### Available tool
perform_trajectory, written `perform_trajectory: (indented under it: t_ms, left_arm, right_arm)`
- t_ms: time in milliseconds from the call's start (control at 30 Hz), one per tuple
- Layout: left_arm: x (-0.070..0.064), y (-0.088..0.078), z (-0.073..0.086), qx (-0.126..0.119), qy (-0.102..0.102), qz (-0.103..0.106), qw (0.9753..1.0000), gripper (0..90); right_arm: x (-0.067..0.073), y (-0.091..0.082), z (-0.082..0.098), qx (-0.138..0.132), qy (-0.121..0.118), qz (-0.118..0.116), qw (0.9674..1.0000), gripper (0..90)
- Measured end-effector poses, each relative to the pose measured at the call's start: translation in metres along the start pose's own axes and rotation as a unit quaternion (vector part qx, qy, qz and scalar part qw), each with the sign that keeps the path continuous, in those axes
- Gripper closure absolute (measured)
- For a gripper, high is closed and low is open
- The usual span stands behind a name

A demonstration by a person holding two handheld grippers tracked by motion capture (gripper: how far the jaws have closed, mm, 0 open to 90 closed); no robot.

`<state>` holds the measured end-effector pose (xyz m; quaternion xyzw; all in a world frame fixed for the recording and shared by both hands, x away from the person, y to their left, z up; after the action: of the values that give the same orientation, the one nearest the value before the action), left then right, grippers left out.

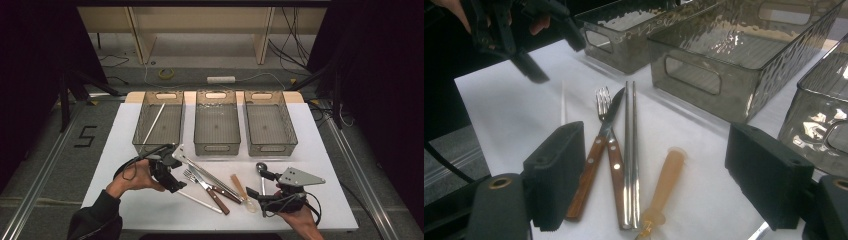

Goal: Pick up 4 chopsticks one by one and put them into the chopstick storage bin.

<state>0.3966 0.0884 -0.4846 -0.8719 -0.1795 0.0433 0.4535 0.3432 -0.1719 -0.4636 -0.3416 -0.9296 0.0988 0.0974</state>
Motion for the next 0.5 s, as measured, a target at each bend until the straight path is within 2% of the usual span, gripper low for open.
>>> perform_trajectory:
  t_ms: [133,233,367,500]
  left_arm:
    - [-0.008,0.006,0.006,0.02,0.017,0.012,0.9996,23.2]
    - [-0.013,0.009,0.01,0.027,0.024,0.018,0.9992,25.0]
    - [-0.018,0.018,0.018,0.044,0.029,0.031,0.9982,31.2]
    - [-0.022,0.025,0.019,0.048,0.044,0.039,0.9971,38.7]
  right_arm:
    - [0.0,0.0,0.001,0.002,0.001,-0.001,1.0,25.1]
    - [0.0,0.001,0.0,0.0,0.0,-0.001,1.0,25.1]
    - [0.001,0.001,0.001,0.003,-0.001,-0.003,1.0,25.1]
    - [0.001,0.002,0.001,0.003,-0.001,-0.005,1.0,25.1]
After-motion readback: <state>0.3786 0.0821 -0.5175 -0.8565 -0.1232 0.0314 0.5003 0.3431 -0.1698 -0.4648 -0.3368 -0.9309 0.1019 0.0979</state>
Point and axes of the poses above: each handheld gripper's, and its own axes: y roughly forward along the jaws, z roughly out of its underside, x roughly to its left, the point moved 8 cm from there along y, roughly forward along the jaws, and after that the axes turned 11 degrees about -x, right-handed, at the moved point
